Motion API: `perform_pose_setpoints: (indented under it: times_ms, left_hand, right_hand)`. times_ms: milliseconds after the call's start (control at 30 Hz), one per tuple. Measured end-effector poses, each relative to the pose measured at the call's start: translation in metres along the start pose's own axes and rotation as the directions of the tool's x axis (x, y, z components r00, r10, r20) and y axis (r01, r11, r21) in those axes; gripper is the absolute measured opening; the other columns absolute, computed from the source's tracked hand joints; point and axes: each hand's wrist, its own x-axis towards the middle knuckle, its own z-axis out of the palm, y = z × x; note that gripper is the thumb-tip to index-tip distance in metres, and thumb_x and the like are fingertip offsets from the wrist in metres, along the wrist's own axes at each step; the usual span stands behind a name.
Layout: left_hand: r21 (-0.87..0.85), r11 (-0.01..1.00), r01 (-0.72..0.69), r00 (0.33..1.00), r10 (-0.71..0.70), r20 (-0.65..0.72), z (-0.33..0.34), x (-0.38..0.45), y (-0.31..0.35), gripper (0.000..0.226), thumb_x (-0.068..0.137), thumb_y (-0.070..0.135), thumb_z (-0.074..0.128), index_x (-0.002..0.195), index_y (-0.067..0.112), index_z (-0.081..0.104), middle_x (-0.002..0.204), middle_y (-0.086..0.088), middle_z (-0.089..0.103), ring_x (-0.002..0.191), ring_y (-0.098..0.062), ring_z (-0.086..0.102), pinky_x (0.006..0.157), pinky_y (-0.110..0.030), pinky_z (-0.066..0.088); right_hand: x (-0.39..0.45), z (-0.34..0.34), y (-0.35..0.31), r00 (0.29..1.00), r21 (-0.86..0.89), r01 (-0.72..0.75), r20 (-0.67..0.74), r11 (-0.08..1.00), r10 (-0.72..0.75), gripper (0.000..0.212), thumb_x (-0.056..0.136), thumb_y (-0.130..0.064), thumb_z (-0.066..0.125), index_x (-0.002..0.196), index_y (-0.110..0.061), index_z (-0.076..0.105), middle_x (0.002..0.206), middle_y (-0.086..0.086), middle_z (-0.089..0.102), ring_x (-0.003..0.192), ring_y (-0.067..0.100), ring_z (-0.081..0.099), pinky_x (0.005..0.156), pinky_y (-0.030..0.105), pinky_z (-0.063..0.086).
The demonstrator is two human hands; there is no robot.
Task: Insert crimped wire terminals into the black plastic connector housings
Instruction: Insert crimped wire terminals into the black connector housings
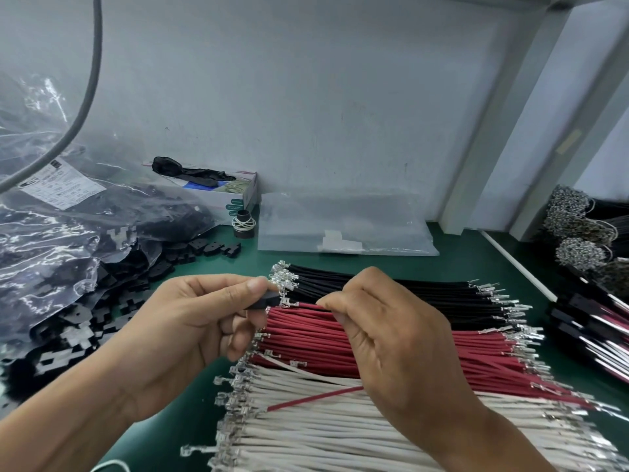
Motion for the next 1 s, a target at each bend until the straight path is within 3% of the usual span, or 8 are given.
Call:
perform_pose_setpoints:
  times_ms: [200,400,600,667,833,1000]
  left_hand:
    - [-0.016,1.000,-0.002,1.000,0.003,0.010,0.0014,-0.0005,-0.0015,0.050,0.060,0.031,0.091,0.098,0.000,0.079,0.071,-0.014,0.067,0.049,-0.015,0.057,0.045,-0.021,0.048]
    - [-0.066,0.998,0.010,0.998,-0.006,0.061,0.0005,-0.0020,0.0007,0.044,0.064,0.027,0.088,0.097,0.000,0.079,0.069,-0.013,0.065,0.048,-0.015,0.056,0.045,-0.022,0.047]
    - [-0.078,0.997,0.012,0.996,-0.005,0.085,0.0001,-0.0021,0.0017,0.046,0.063,0.028,0.091,0.097,0.000,0.078,0.070,-0.012,0.065,0.048,-0.014,0.055,0.046,-0.022,0.049]
    - [-0.071,0.997,0.004,0.997,0.001,0.082,-0.0002,-0.0023,0.0016,0.052,0.059,0.030,0.095,0.098,0.000,0.078,0.070,-0.013,0.065,0.048,-0.015,0.056,0.046,-0.022,0.048]
    - [-0.076,0.997,0.018,0.996,-0.011,0.091,0.0002,-0.0017,0.0005,0.042,0.067,0.027,0.087,0.098,0.000,0.078,0.069,-0.012,0.064,0.048,-0.014,0.055,0.046,-0.022,0.047]
    - [-0.070,0.997,0.022,0.996,-0.016,0.090,-0.0024,-0.0010,0.0000,0.058,0.056,0.033,0.099,0.099,0.000,0.078,0.069,-0.012,0.064,0.047,-0.014,0.055,0.045,-0.022,0.048]
  right_hand:
    - [-0.0002,-0.0004,0.0021,0.999,0.109,-0.041,-0.009,0.993,0.043,0.017,0.098,-0.015,0.061,0.106,-0.016,0.076,0.089,-0.006,0.060,0.074,0.009,0.058,0.058,0.030,0.052]
    - [-0.0016,-0.0039,0.0031,0.999,0.095,0.012,-0.034,0.995,-0.009,0.027,0.094,-0.006,0.063,0.116,-0.015,0.076,0.085,0.000,0.057,0.069,0.018,0.054,0.052,0.035,0.049]
    - [-0.0032,-0.0027,-0.0002,0.997,0.256,-0.074,-0.007,0.964,0.078,0.029,0.096,-0.010,0.061,0.118,-0.022,0.076,0.087,-0.006,0.057,0.071,0.014,0.056,0.058,0.033,0.051]
    - [-0.0027,-0.0026,-0.0025,0.997,0.215,-0.072,-0.008,0.974,0.075,0.030,0.095,-0.009,0.062,0.118,-0.022,0.076,0.087,-0.006,0.057,0.070,0.013,0.056,0.057,0.032,0.051]
    - [-0.0019,-0.0019,-0.0036,0.996,0.145,-0.078,-0.039,0.986,0.084,0.029,0.094,-0.010,0.064,0.117,-0.020,0.076,0.086,-0.006,0.057,0.069,0.012,0.056,0.055,0.030,0.052]
    - [-0.0018,-0.0069,0.0019,0.998,-0.018,0.059,-0.005,0.998,-0.059,0.032,0.092,-0.001,0.064,0.119,-0.015,0.075,0.083,0.001,0.056,0.067,0.020,0.053,0.048,0.034,0.048]
